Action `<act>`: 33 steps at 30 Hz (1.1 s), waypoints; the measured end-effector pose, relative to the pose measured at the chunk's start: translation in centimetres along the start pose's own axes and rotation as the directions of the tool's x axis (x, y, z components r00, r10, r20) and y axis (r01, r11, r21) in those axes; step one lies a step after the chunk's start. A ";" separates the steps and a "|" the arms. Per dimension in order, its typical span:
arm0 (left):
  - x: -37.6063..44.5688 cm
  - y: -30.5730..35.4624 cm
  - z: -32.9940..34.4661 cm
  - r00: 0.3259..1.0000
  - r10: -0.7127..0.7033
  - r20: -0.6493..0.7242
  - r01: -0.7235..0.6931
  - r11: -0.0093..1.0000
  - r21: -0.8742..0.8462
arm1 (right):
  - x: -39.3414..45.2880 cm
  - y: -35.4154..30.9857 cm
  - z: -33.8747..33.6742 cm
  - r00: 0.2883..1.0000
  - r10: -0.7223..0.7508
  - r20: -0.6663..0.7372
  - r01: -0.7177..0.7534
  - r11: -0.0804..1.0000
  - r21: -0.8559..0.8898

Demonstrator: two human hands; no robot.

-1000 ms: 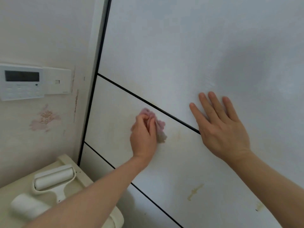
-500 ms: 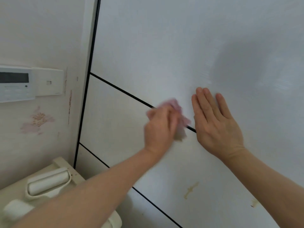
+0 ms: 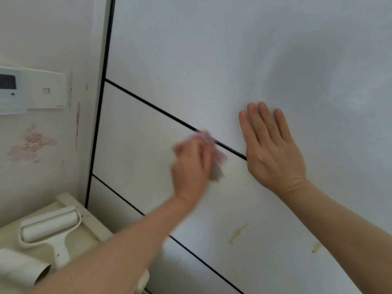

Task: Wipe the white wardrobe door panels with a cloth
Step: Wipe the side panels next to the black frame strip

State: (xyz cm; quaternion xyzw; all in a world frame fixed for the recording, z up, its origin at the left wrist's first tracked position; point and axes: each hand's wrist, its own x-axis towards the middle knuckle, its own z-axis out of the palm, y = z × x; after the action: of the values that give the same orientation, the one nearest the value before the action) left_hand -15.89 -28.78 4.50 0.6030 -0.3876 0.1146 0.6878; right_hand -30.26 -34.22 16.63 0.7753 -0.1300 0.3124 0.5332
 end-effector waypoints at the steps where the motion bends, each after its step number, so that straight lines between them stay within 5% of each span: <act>1: -3.3 0.5 0.7 0.986 0.120 0.116 -0.117 0.993 -0.032 | 0.0 -0.1 0.0 1.000 0.001 -0.002 -0.001 1.000 0.008; 3: -8.8 0.9 1.8 0.885 0.390 0.254 -0.399 0.917 -0.013 | 0.0 -0.1 -0.2 1.000 0.006 -0.014 -0.006 1.000 0.005; 5: -9.5 0.0 2.0 0.873 0.428 0.235 -0.451 0.891 0.050 | 0.0 -0.1 -0.2 1.000 0.016 -0.020 -0.016 1.000 0.001; 8: -3.6 -2.1 0.6 0.995 0.032 -0.092 -0.021 0.992 0.125 | -0.1 -0.1 -0.1 1.000 0.018 -0.016 -0.018 1.000 0.001; 9: -1.1 -3.8 0.0 0.962 -0.189 -0.199 0.209 0.974 0.090 | -0.1 -0.2 -0.1 1.000 0.017 -0.016 -0.017 1.000 -0.004; 11: 1.6 -8.3 -1.2 0.793 -0.491 -0.360 0.523 0.852 -0.011 | -0.1 -0.1 0.1 1.000 0.009 -0.016 -0.009 1.000 -0.004; 15: -3.5 -15.2 -2.6 0.586 -0.738 -0.335 0.781 0.625 -0.010 | -0.1 0.0 0.2 1.000 0.015 -0.026 -0.015 1.000 -0.006; 17: -6.6 -15.5 -2.6 0.543 -0.797 -0.265 0.828 0.561 0.010 | -0.1 -0.1 0.2 1.000 0.015 -0.026 -0.016 1.000 -0.010; 19: -7.2 -12.4 -2.2 0.722 -0.665 -0.191 0.683 0.729 0.043 | -0.1 -0.1 0.2 0.999 0.021 -0.027 -0.022 0.999 -0.023; 21: -6.1 -7.3 -1.5 0.944 -0.327 -0.051 0.328 0.944 0.024 | -0.1 -0.1 0.1 0.999 0.025 -0.027 -0.026 0.999 -0.027; 23: -4.5 -3.1 -0.4 1.000 0.016 -0.002 -0.016 0.999 0.037 | 0.0 -0.1 0.0 1.000 0.021 -0.021 -0.022 1.000 -0.020; 26: -3.3 -1.9 1.2 0.986 0.141 -0.091 -0.136 0.989 0.051 | -0.1 0.0 0.2 0.999 0.028 -0.019 -0.029 1.000 -0.009; 29: -6.1 -7.4 0.4 0.971 -0.208 -0.119 0.209 0.978 0.002 | -0.1 0.0 0.3 0.999 0.032 -0.028 -0.032 0.999 -0.016; 31: -8.7 -12.5 -0.8 0.837 -0.531 -0.136 0.540 0.841 0.037 | -0.1 0.0 0.3 0.999 0.024 -0.034 -0.025 1.000 -0.019; 33: -10.0 -14.7 -1.5 0.628 -0.757 -0.180 0.774 0.632 0.043 | 0.0 -0.1 0.3 1.000 0.018 -0.025 -0.019 1.000 -0.012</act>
State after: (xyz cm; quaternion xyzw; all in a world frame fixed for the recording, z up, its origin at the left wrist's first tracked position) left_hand -12.79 -27.90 -13.06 0.7394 -0.0362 -0.1228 0.6610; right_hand -30.16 -34.47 16.49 0.7668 -0.1326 0.3261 0.5368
